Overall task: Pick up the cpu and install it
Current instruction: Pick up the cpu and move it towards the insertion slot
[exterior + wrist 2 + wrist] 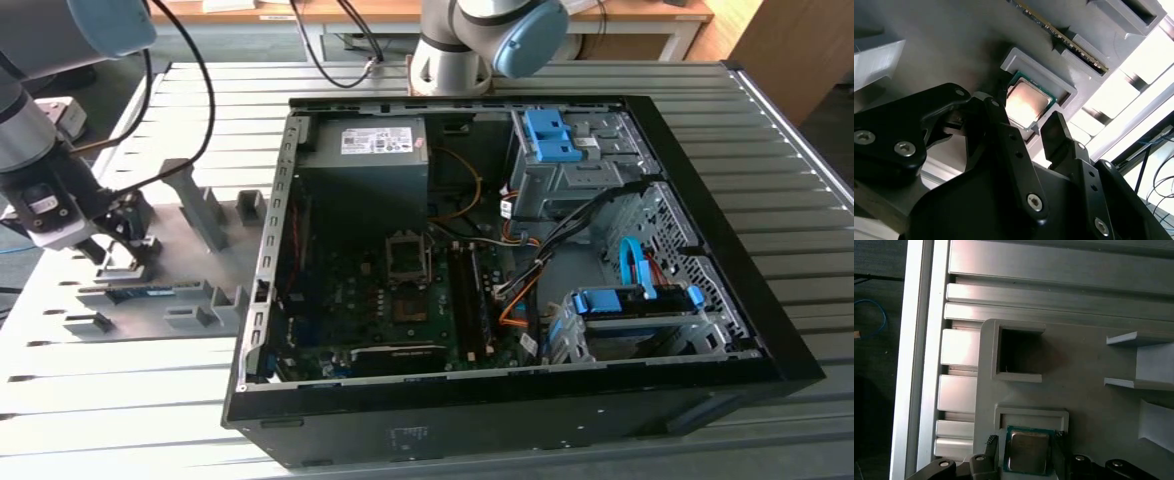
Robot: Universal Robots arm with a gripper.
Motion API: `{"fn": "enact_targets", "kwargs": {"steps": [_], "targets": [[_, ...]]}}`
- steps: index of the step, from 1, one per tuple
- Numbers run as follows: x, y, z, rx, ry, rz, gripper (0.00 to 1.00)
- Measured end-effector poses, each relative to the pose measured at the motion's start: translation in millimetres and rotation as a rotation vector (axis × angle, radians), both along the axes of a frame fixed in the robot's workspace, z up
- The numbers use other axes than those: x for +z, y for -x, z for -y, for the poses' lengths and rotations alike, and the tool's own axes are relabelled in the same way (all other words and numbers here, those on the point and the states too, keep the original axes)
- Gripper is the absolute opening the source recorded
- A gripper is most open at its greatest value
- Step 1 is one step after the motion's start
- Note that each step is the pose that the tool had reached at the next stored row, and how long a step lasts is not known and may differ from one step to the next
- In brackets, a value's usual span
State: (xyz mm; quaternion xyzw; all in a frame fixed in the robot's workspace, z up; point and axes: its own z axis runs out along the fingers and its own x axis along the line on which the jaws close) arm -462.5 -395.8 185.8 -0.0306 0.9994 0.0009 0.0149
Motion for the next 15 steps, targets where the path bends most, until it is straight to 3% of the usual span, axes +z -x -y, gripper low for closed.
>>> {"fn": "enact_targets", "kwargs": {"steps": [15], "targets": [[-1.3,-2.8,1.1,0.0,0.0,-0.0005,0.55]]}}
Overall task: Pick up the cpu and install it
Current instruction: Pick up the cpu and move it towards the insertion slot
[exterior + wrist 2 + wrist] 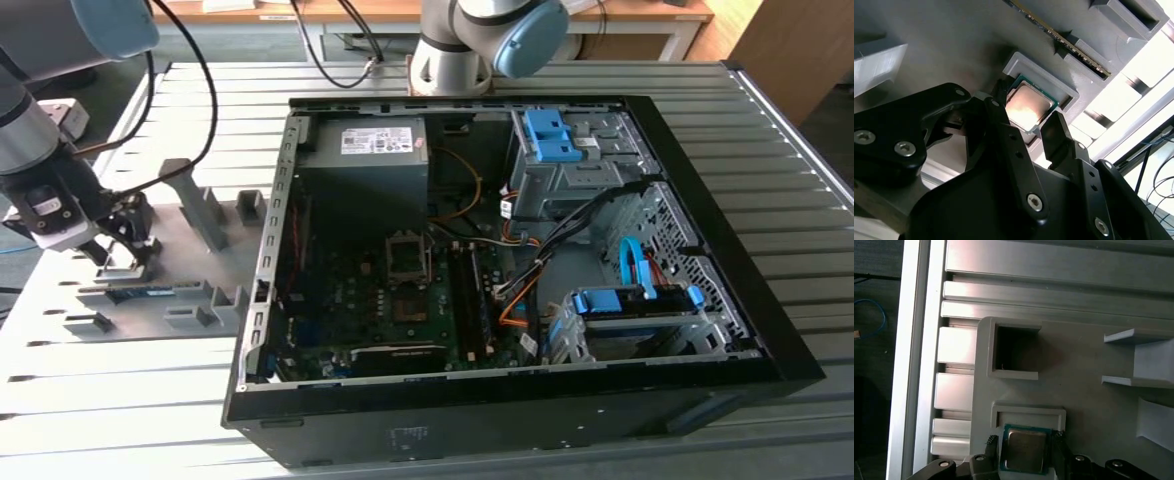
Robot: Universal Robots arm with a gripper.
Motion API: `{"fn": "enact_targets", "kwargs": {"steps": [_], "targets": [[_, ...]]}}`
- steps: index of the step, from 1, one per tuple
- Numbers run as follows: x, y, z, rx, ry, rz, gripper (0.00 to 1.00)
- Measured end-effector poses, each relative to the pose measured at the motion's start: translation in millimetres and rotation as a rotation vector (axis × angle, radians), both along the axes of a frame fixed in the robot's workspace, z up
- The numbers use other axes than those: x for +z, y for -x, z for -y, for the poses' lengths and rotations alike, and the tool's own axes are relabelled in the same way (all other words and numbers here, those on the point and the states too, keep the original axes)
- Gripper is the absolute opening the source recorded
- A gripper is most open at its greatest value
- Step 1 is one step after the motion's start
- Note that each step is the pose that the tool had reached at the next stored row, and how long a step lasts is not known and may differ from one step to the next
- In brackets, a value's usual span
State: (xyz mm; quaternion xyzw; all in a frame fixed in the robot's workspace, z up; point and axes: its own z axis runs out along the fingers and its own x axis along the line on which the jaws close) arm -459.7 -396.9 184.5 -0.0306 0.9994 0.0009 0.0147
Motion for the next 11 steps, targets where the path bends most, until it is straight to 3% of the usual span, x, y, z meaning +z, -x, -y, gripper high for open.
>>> {"fn": "enact_targets", "kwargs": {"steps": [11], "targets": [[-0.7,-0.1,0.0,-0.012,0.0,-0.0001,0.55]]}}
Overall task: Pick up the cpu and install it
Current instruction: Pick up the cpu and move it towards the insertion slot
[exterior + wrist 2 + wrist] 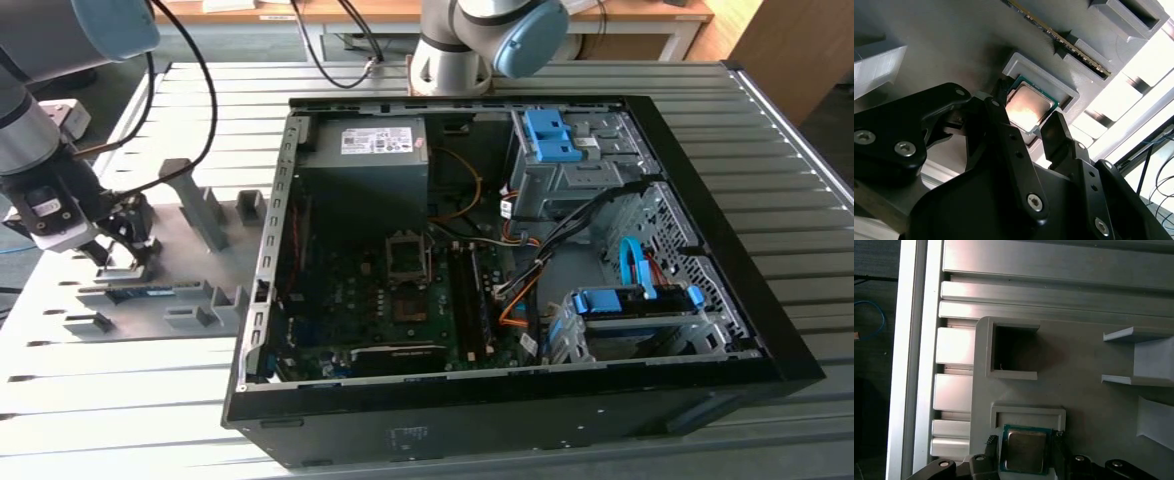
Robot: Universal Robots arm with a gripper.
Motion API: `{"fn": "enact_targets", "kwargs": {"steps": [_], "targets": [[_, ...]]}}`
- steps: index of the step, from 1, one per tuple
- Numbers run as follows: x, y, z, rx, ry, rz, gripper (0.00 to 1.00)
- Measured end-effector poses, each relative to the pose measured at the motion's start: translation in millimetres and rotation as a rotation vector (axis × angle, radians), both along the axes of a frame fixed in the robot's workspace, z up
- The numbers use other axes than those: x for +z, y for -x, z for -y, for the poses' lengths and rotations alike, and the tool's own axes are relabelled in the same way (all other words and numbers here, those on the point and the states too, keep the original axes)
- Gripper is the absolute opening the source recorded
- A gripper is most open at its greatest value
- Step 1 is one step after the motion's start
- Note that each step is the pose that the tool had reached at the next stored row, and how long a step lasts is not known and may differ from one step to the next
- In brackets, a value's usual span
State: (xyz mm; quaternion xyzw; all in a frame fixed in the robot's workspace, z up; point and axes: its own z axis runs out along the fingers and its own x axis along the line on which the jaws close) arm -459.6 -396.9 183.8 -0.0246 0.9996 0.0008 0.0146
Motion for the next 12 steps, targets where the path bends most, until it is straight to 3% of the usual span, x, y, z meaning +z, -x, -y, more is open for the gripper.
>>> {"fn": "enact_targets", "kwargs": {"steps": [7,12], "targets": [[-0.1,0.0,0.0,0.0,0.0,0.0,0.55],[-0.1,0.0,0.0,0.0,0.0001,-0.0001,0.47]]}}
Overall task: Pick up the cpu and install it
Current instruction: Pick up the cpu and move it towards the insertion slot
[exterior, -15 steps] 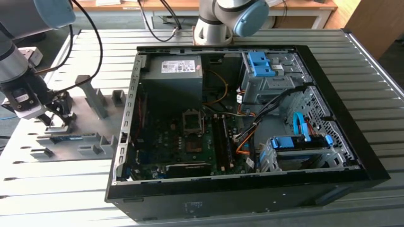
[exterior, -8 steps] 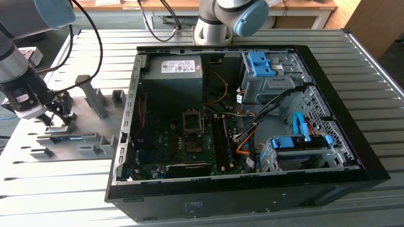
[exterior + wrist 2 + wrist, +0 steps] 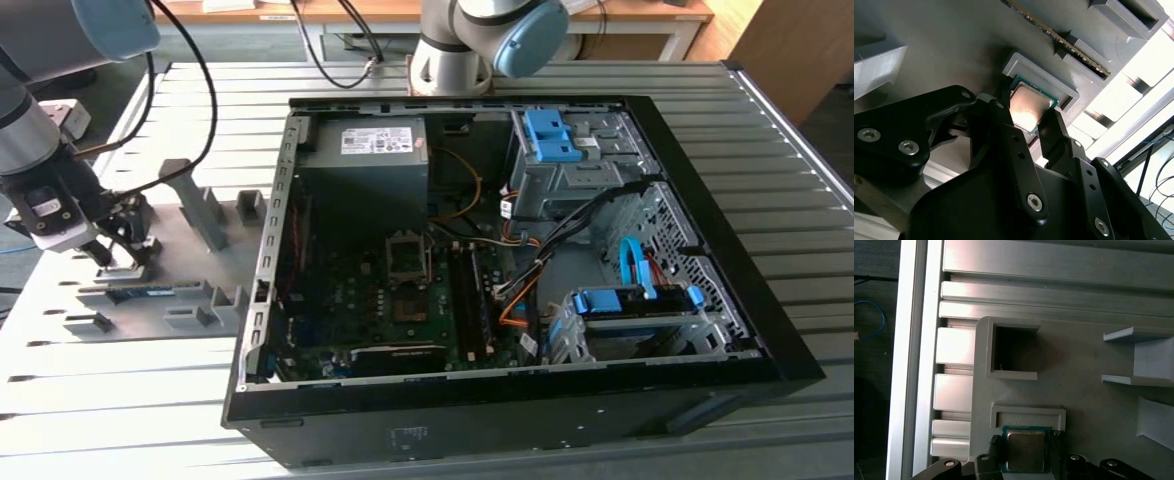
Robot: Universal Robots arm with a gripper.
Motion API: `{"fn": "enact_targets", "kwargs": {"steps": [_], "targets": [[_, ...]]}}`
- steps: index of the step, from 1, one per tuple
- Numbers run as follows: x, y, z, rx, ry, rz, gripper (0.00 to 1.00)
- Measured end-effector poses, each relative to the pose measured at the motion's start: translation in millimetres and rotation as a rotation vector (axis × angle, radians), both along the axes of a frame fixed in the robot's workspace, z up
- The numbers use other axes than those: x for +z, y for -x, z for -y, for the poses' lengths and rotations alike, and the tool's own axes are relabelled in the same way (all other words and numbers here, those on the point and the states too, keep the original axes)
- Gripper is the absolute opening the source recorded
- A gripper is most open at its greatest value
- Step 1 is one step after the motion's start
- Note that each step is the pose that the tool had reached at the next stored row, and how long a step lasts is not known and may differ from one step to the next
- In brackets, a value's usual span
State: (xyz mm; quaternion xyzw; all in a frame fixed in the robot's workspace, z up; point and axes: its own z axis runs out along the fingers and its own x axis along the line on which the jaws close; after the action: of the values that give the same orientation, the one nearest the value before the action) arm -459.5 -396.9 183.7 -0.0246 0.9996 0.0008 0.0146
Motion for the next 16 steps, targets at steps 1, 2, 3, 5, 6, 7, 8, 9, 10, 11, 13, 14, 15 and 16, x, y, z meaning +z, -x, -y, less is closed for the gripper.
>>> {"fn": "enact_targets", "kwargs": {"steps": [1,2,3,5,6,7,8,9,10,11,13,14,15,16], "targets": [[0.0,0.0,0.0,0.0,-0.0001,0.0001,0.47],[-0.1,0.0,0.0,0.0,-0.0001,0.0001,0.47],[-0.1,0.0,0.0,0.0,-0.0001,0.0001,0.47],[-0.1,0.0,0.0,0.0,0.0,0.0,0.47],[-0.1,0.0,0.0,0.0,0.0,0.0,0.47],[-0.1,0.0,0.0,0.0,0.0,0.0001,0.47],[-0.1,0.0,0.0,0.0,-0.0001,0.0,0.47],[-0.2,0.0,0.0,0.0,-0.0001,0.0001,0.47],[-0.2,0.0,0.0,0.0,-0.0001,0.0001,0.47],[-0.2,0.0,0.0,0.0,0.0,0.0001,0.47],[-0.2,0.0,0.0,0.0,-0.0001,0.0001,0.47],[-0.1,0.0,0.0,0.0,-0.0001,0.0001,0.47],[0.6,-0.1,-0.1,0.0,-0.0004,0.0005,0.47],[2.6,-0.2,-0.1,0.0,-0.0004,0.0007,0.47]]}}
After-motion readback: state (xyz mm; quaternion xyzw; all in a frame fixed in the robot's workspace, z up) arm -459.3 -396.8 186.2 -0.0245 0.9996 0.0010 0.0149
